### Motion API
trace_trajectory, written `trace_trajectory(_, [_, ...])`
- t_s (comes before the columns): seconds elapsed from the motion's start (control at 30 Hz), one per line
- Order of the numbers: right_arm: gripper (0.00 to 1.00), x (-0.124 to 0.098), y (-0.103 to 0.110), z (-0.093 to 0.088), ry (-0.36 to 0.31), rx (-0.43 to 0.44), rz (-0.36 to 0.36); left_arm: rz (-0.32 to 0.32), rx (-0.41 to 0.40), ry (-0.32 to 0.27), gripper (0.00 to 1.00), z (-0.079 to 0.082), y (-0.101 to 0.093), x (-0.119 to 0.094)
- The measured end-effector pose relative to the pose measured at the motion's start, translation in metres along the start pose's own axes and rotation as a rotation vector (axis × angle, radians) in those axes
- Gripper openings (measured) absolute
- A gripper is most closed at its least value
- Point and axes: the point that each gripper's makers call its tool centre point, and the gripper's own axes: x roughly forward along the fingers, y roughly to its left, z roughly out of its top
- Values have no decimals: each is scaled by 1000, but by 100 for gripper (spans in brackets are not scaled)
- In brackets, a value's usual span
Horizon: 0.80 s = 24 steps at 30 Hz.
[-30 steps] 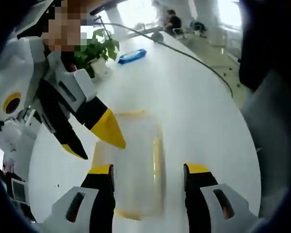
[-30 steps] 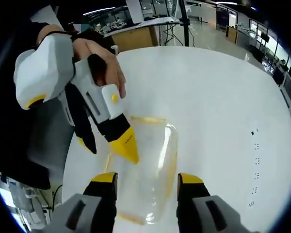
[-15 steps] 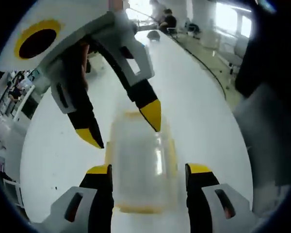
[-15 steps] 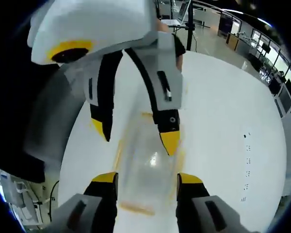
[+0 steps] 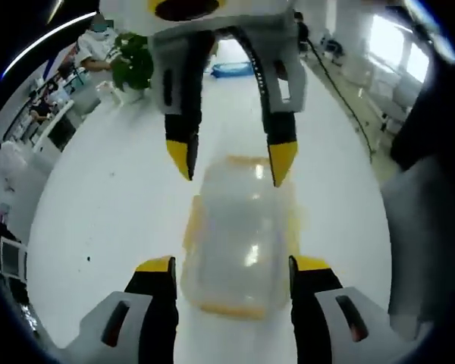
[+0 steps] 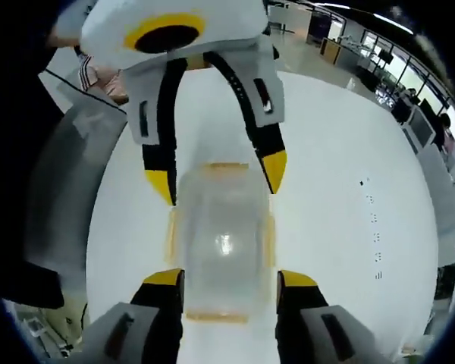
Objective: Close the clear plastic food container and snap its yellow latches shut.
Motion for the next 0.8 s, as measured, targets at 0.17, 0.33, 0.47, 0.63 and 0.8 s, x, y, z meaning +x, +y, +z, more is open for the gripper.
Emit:
trace_trajectory(0.17, [48, 0, -8, -4, -10, 123, -108, 83, -131, 35, 59, -6, 10, -2])
trace_trajectory(0.33, [50, -5, -16, -8, -6, 197, -215, 174, -156, 139, 59, -22, 13, 0])
trace_trajectory(0.47, [50, -5, -12, -9, -23, 253, -227, 220, -209, 155, 62, -21, 13, 0])
trace_trajectory(0.63, [50, -7, -13, -13, -38, 358, -277, 268, -313, 139, 59, -15, 16, -1])
trace_trajectory(0.8, [50, -9, -13, -19, -11, 391, -312, 323, -354, 164, 60, -20, 21, -5])
